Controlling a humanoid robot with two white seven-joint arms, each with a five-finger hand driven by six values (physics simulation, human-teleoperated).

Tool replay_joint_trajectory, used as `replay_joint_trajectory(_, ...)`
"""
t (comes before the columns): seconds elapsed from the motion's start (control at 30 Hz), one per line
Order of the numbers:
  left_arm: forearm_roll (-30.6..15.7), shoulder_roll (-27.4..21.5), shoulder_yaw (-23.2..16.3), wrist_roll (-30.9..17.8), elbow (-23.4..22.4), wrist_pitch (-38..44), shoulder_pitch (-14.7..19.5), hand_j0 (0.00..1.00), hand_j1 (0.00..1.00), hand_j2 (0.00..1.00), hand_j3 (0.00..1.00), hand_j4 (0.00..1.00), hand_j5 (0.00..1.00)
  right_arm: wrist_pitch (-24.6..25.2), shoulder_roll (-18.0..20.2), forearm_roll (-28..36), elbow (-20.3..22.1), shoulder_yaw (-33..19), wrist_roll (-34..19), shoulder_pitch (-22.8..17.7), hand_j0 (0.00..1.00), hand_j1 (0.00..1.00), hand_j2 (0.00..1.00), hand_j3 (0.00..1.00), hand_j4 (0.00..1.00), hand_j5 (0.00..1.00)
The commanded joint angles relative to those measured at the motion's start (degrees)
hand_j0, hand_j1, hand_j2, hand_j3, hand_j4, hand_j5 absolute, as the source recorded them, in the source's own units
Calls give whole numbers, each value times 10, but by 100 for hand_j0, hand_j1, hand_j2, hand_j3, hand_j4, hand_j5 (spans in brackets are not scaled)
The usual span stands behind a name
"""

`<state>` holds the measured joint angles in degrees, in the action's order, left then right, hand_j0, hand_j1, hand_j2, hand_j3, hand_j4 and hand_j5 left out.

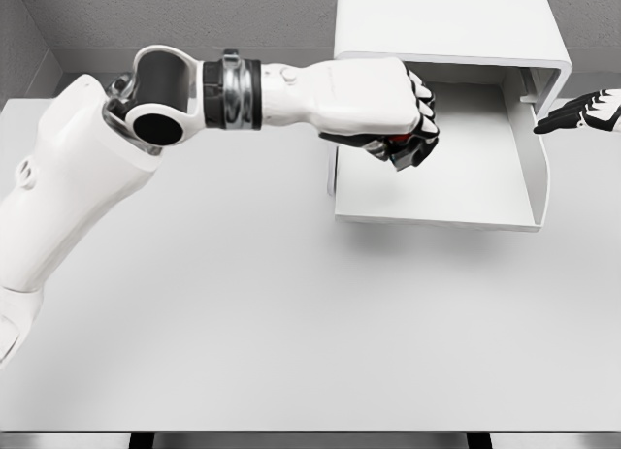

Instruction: Slide open multi-storey tabletop storage cabinets and put open load switch and slide close multi-storey tabletop storage cabinets

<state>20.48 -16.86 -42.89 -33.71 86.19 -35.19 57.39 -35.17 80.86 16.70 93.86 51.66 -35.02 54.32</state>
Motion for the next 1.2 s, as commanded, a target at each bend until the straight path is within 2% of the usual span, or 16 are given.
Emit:
replay_joint_trajectory(0.0, 2, 6, -1, 0, -8, 2, 0, 36, 36, 36, 36, 36, 36, 2, 1, 3, 0, -2, 0, 0, 100, 100, 100, 100, 100, 100)
replay_joint_trajectory(0.1, 2, 7, -1, 0, -15, 2, 2, 36, 36, 36, 36, 36, 36, 2, 6, 3, 0, -2, 0, 0, 100, 100, 100, 100, 100, 100)
replay_joint_trajectory(0.23, 9, 27, -1, 0, -57, 2, 3, 36, 36, 36, 36, 36, 36, 2, 10, 3, 0, 2, 0, -4, 100, 100, 100, 100, 100, 100)
replay_joint_trajectory(0.43, 16, 47, -1, 0, -78, 2, 4, 36, 36, 36, 36, 36, 36, 2, 31, 3, 0, 1, 0, -20, 100, 100, 100, 100, 100, 100)
replay_joint_trajectory(0.57, 26, 54, 0, 0, -79, 2, 4, 37, 37, 37, 37, 37, 37, 2, 36, 3, 1, 2, 0, -34, 100, 100, 100, 100, 100, 100)
replay_joint_trajectory(1.17, 49, 60, -2, 0, -101, 2, -2, 39, 39, 39, 39, 39, 39, 2, 37, 2, 3, 0, 0, -40, 100, 100, 100, 100, 100, 100)
